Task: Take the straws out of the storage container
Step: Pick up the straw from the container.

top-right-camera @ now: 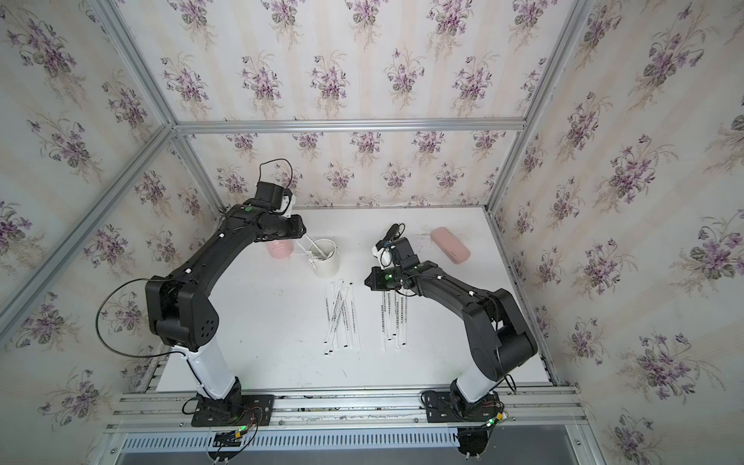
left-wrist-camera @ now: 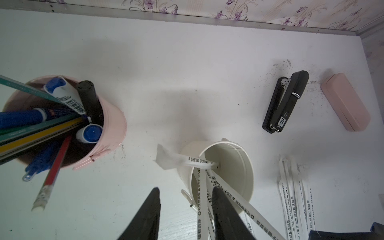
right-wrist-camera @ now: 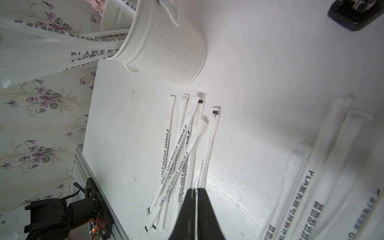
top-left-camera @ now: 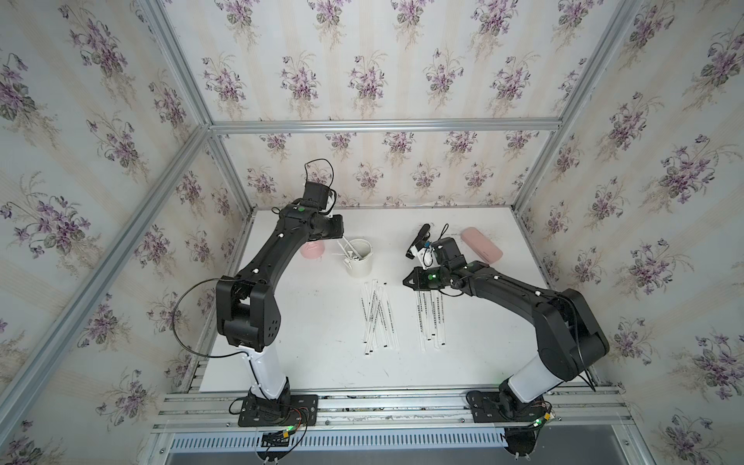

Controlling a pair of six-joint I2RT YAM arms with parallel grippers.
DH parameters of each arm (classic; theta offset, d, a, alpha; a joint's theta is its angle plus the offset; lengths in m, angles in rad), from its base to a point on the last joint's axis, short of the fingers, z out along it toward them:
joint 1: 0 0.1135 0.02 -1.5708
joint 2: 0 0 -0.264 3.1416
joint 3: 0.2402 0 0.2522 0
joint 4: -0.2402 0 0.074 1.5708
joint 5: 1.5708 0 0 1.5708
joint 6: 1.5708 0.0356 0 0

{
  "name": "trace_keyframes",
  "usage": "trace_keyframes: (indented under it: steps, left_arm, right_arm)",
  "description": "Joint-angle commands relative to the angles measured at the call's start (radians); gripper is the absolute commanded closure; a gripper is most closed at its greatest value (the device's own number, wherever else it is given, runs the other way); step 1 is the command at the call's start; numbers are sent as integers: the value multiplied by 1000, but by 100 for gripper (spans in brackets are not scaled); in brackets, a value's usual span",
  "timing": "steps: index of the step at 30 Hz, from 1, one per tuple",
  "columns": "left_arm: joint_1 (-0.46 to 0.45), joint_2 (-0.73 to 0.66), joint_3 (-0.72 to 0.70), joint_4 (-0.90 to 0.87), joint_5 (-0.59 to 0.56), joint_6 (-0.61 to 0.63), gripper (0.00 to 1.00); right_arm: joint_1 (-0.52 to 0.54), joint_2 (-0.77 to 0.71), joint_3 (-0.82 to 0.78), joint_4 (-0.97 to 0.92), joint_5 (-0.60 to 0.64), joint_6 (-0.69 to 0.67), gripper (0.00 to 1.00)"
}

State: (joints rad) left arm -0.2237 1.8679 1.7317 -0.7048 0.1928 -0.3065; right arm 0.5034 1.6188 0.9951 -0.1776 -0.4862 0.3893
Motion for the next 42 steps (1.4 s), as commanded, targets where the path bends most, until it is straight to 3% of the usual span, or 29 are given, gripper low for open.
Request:
trace_keyframes:
  steps: [1,5,12,20,42]
  left_arm:
    - [1,42,31,30,12,-10,58]
    - [3,91,77,30,8,-10,64]
    - [5,121,127,18,19,3,86]
    - [5,85,153,-8,13,40,97]
    - [-9,-123,375,-81,97,123,100]
  right_arm:
    - [0,7,4,9,6,0,90]
    - [0,17,7,6,8,-5,90]
    - [0,31,18,4,8,-13,91]
    - [0,30,33,-4,-2,-15,91]
    - [1,-97,39,-52,44,-3,91]
